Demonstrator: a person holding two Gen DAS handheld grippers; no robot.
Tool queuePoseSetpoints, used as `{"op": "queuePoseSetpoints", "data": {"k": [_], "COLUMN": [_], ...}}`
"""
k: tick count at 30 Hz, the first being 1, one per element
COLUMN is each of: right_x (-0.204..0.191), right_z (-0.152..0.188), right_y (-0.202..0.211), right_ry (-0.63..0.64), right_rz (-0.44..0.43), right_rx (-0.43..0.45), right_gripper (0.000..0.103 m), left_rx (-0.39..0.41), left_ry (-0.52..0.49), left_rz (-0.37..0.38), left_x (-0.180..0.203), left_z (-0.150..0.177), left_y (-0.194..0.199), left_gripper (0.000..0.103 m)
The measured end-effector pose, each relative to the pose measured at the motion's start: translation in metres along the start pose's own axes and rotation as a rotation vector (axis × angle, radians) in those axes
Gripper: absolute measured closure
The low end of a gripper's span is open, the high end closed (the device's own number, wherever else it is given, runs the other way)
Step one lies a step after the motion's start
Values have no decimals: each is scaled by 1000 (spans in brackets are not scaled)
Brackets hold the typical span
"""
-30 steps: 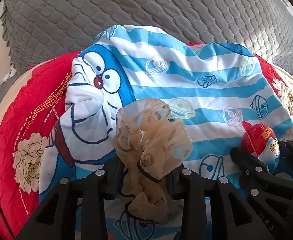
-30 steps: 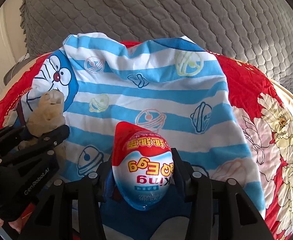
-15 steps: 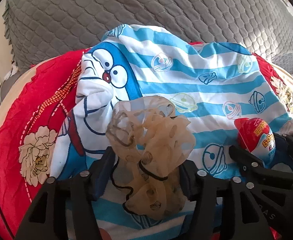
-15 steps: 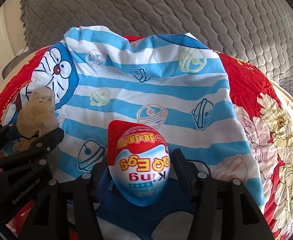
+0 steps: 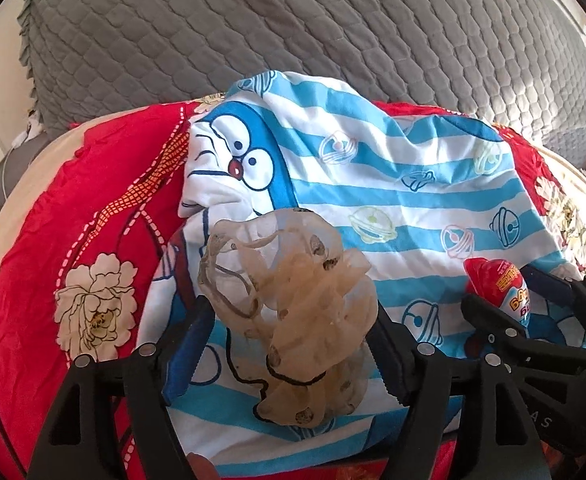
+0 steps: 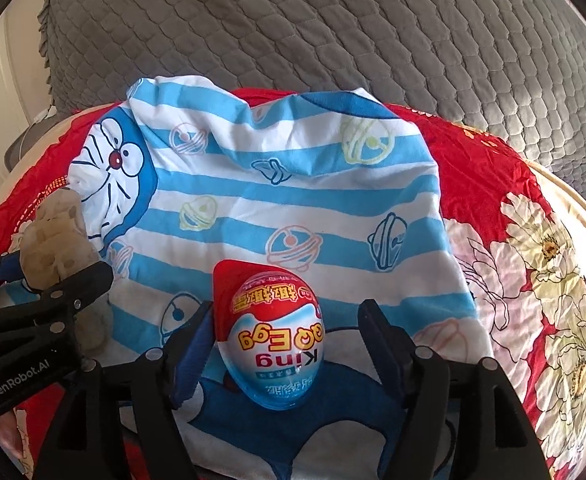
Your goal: Organize objects
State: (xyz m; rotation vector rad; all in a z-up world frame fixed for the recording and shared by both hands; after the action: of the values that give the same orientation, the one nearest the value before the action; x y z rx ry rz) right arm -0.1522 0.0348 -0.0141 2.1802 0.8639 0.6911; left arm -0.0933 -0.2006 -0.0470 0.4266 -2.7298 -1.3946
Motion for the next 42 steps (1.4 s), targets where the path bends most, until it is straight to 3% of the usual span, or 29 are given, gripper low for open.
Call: {"op": "queuePoseSetpoints", "data": {"k": [4,17,27,42], "right_x": [-9,-15,-21,-27], "right_z": [4,1,1,10], "right_y": [10,29,47,66], "right_ry": [6,19,58,94], "right_rz": [-5,-17,-25,-31], "right_rx": [11,53,76,84], "right_gripper": [31,28,22,21], "left_rx": [-2,42,42,34], "left_ry": [18,49,96,120], "left_rz": [34,17,1,-21], "left_x": [-1,-2,-11,-13], "left_z": [-2,-15,-12,4], "left_y": [7,32,48,67], "left_gripper": [23,23,20,20]}}
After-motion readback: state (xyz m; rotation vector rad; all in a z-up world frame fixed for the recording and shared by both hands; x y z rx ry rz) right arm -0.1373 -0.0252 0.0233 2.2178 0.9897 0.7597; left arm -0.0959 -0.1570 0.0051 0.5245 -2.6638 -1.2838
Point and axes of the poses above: each gripper's, at about its wrist camera, not at the fingertips, and y roughly against the way its jaws point, x to its right, z to its underside, the point moved 3 cm from there along -y, roughly the way its jaws point, and after that the axes turned 10 degrees about -z, right-handed, at the moved point
